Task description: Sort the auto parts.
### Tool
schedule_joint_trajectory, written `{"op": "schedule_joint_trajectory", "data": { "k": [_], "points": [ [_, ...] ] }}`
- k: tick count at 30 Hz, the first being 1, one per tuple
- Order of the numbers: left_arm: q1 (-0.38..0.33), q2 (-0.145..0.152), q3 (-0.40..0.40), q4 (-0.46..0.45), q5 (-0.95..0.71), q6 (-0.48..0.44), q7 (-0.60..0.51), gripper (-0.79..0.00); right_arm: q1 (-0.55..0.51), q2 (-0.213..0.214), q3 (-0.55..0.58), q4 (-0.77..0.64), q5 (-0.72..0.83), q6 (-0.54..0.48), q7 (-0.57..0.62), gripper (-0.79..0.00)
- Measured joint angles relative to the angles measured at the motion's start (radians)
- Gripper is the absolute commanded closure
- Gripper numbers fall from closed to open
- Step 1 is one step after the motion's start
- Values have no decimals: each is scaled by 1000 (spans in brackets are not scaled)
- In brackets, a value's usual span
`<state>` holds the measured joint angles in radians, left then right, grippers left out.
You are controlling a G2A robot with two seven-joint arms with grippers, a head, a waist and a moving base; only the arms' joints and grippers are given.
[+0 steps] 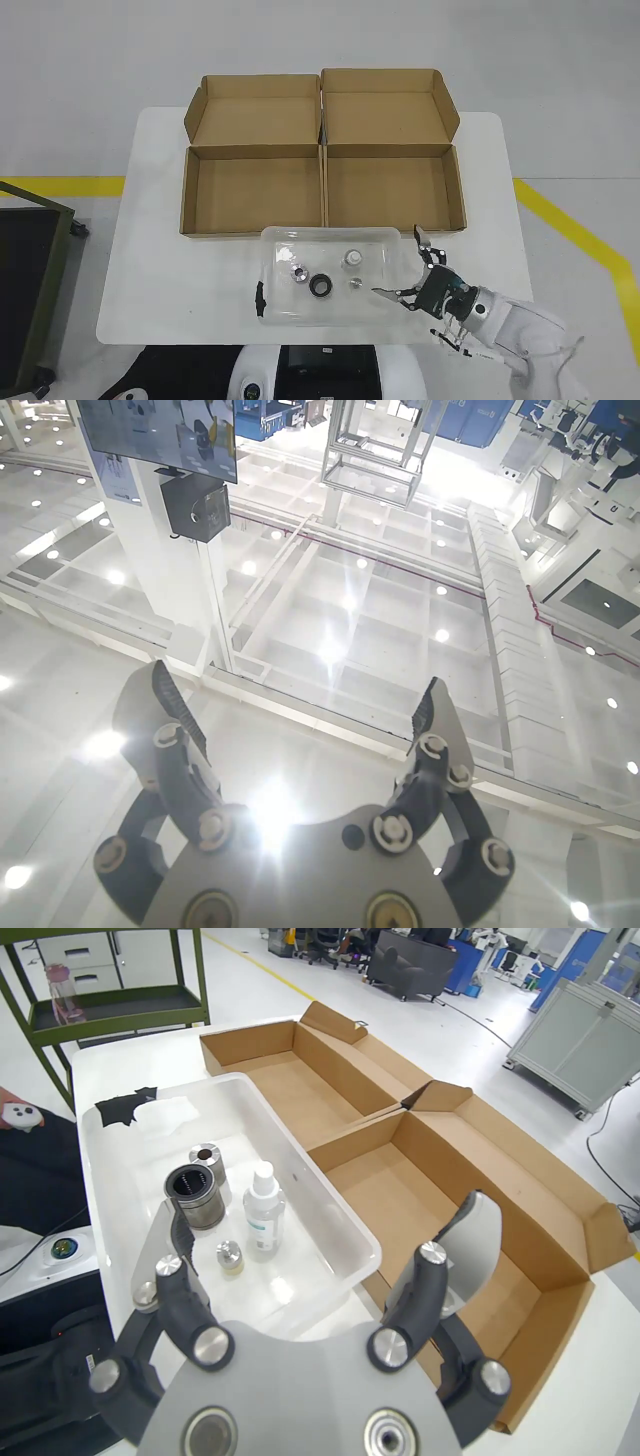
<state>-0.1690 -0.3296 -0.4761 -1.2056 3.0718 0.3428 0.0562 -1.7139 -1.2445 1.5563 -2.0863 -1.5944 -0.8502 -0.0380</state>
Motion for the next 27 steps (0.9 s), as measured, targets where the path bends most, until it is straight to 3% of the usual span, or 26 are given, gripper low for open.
{"op": "schedule_joint_trajectory", "data": {
  "k": [24,27],
  "points": [
    [0,0,0,0,0,0,0,-785,153,12,-230,122,-92,35,177,-785],
    [0,0,0,0,0,0,0,-785,170,13,-247,139,-91,50,193,-745]
  ]
}}
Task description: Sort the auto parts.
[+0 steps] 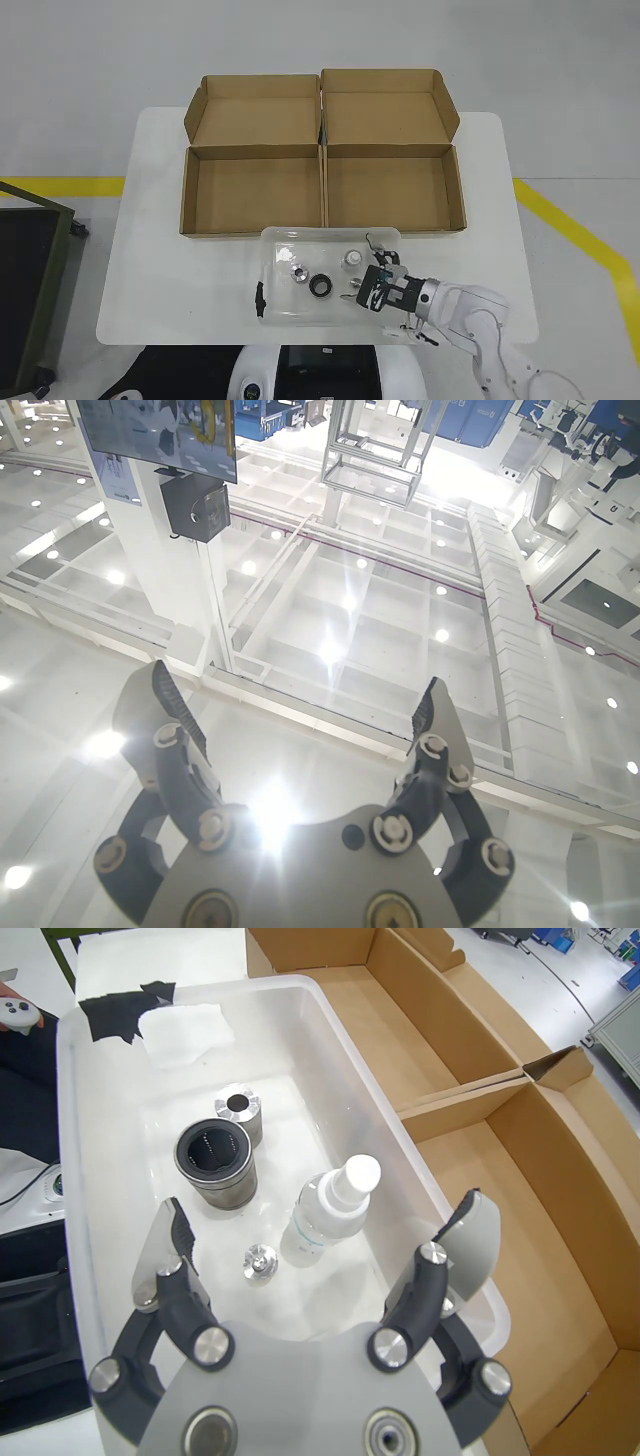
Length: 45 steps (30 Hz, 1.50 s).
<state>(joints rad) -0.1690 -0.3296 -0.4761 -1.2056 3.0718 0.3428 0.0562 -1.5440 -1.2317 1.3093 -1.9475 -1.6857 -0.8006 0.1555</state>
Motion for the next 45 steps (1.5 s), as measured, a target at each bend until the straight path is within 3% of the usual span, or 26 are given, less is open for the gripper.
{"op": "schedule_joint_trajectory", "data": {
  "k": [3,7,11,13,16,20,34,45],
  "points": [
    [0,0,0,0,0,0,0,-785,18,1,-12,12,3,14,19,-634],
    [0,0,0,0,0,0,0,-785,38,1,-25,25,10,28,46,-579],
    [0,0,0,0,0,0,0,-785,57,2,-37,39,21,39,69,-474],
    [0,0,0,0,0,0,0,-785,65,3,-44,49,25,40,78,-382],
    [0,0,0,0,0,0,0,-785,76,4,-54,63,34,40,84,-339],
    [0,0,0,0,0,0,0,-785,85,6,-65,64,39,37,85,-3],
    [0,0,0,0,0,0,0,-785,39,27,-18,-95,98,12,6,0],
    [0,0,0,0,0,0,0,-785,44,25,16,-112,456,49,-93,0]
  ]
}}
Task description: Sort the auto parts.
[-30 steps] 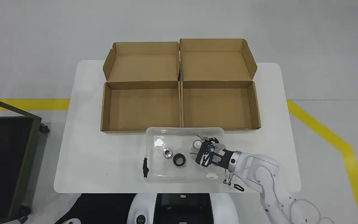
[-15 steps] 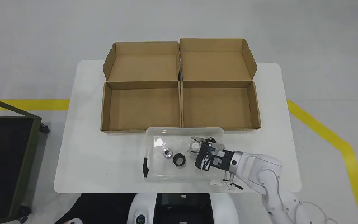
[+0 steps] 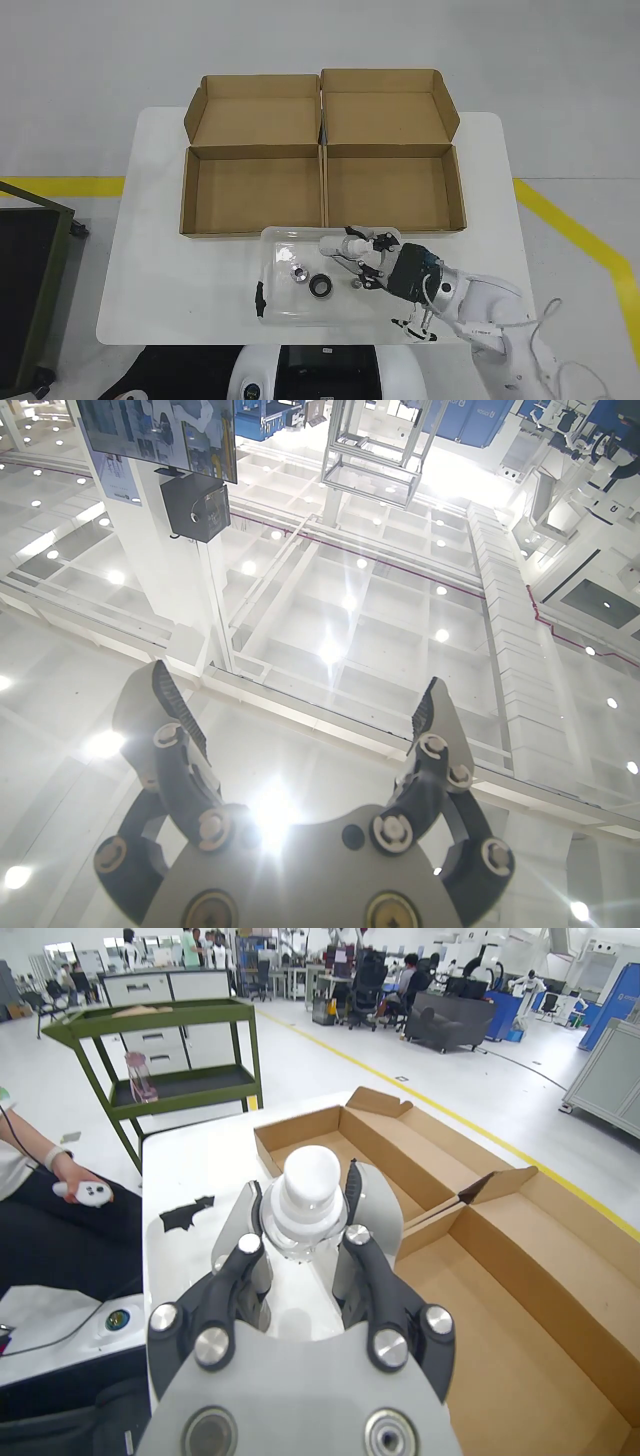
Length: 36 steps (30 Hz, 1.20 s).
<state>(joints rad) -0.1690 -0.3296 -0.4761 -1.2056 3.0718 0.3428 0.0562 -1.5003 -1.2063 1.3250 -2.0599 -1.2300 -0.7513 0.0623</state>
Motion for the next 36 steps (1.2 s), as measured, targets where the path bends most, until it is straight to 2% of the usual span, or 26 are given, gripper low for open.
{"op": "schedule_joint_trajectory", "data": {
  "k": [6,12,21,30,36],
  "points": [
    [0,0,0,0,0,0,0,-785,36,-2,9,-11,168,34,-25,0],
    [0,0,0,0,0,0,0,-785,71,0,58,-35,252,76,-43,0],
    [0,0,0,0,0,0,0,-785,83,4,101,-30,442,41,-72,0],
    [0,0,0,0,0,0,0,-785,75,8,108,-31,460,34,-54,0],
    [0,0,0,0,0,0,0,-785,83,10,97,-8,366,63,-29,0]
  ]
}}
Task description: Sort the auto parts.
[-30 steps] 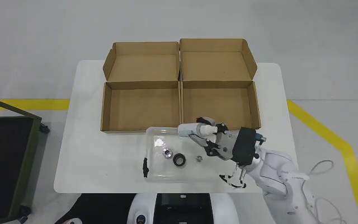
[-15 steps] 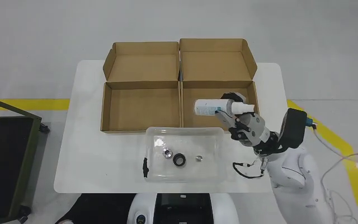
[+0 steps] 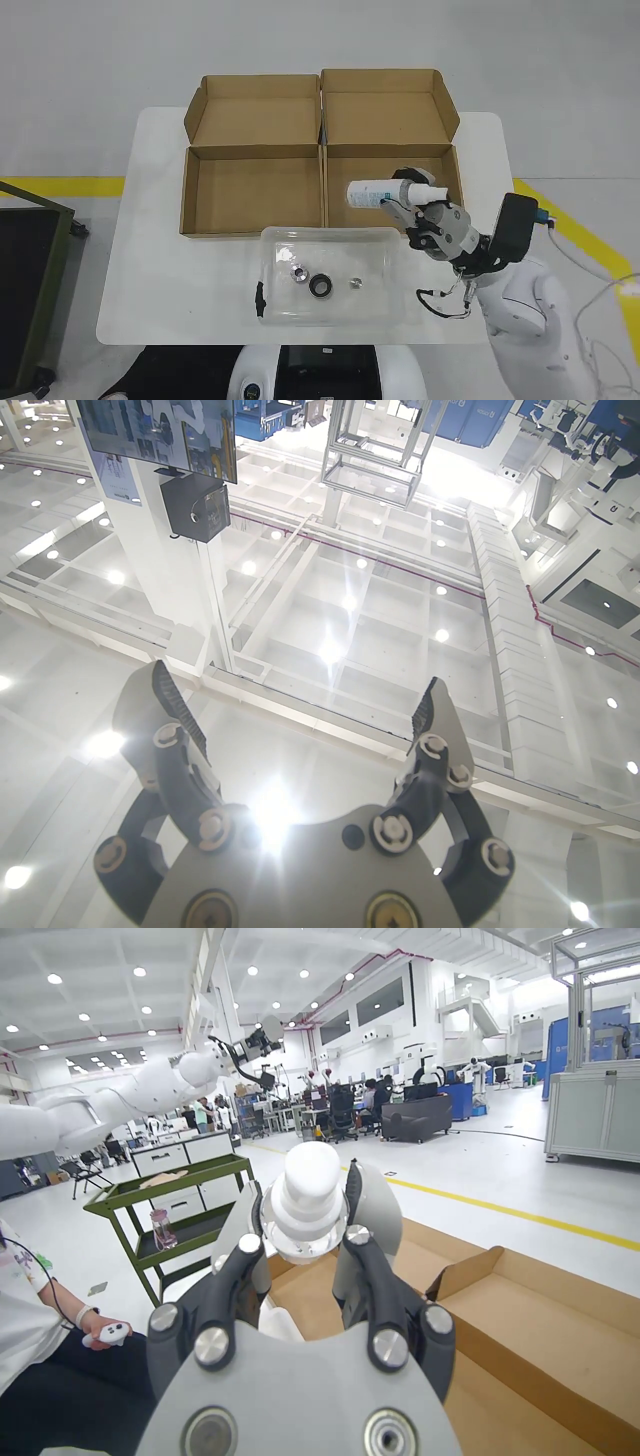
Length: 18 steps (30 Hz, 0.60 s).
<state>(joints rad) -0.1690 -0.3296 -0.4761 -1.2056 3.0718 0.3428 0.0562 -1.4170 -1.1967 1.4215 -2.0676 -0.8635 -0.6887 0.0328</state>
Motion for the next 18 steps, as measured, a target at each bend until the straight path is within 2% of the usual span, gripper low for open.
{"op": "schedule_joint_trajectory", "data": {
  "k": [8,18],
  "points": [
    [0,0,0,0,0,0,0,-785,21,-1,-32,101,-118,68,28,0],
    [0,0,0,0,0,0,0,-785,113,-6,-98,210,-320,209,88,0]
  ]
}}
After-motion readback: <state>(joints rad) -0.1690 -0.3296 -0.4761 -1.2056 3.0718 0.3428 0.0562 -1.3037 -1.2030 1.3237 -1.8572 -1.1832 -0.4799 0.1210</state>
